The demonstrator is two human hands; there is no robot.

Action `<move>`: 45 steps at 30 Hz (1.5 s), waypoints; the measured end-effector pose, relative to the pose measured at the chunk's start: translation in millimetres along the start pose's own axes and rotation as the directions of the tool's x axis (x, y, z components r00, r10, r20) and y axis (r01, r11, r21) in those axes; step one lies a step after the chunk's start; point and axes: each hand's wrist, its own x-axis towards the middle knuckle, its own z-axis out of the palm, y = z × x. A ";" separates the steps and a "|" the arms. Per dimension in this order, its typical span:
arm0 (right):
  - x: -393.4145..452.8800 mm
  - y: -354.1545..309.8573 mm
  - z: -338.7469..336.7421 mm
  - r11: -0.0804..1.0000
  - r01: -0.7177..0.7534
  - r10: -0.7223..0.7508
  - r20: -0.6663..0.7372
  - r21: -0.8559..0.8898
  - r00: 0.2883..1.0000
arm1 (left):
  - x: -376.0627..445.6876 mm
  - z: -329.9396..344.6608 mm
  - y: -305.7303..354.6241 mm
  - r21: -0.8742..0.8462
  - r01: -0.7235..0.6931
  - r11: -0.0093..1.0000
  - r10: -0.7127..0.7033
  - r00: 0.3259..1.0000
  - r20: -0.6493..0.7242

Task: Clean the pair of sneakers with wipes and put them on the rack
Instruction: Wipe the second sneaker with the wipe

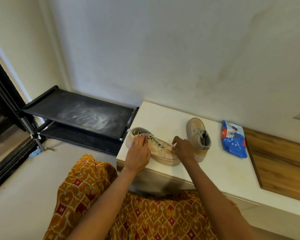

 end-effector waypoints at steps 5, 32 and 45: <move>-10.8 -8.1 13.2 0.988 0.139 -0.142 0.035 0.071 0.989 | -1.2 -4.1 3.1 -0.049 0.008 0.999 -0.008 1.000 -0.001; -15.4 18.5 -12.7 1.000 0.012 -0.013 0.055 0.012 0.998 | -1.0 -2.7 -1.9 -0.057 0.023 0.998 -0.015 0.991 0.134; -22.5 30.5 -19.1 0.997 0.074 -0.073 0.137 -0.001 0.988 | 1.8 -6.4 -4.5 -0.003 -0.041 0.999 0.041 0.988 0.149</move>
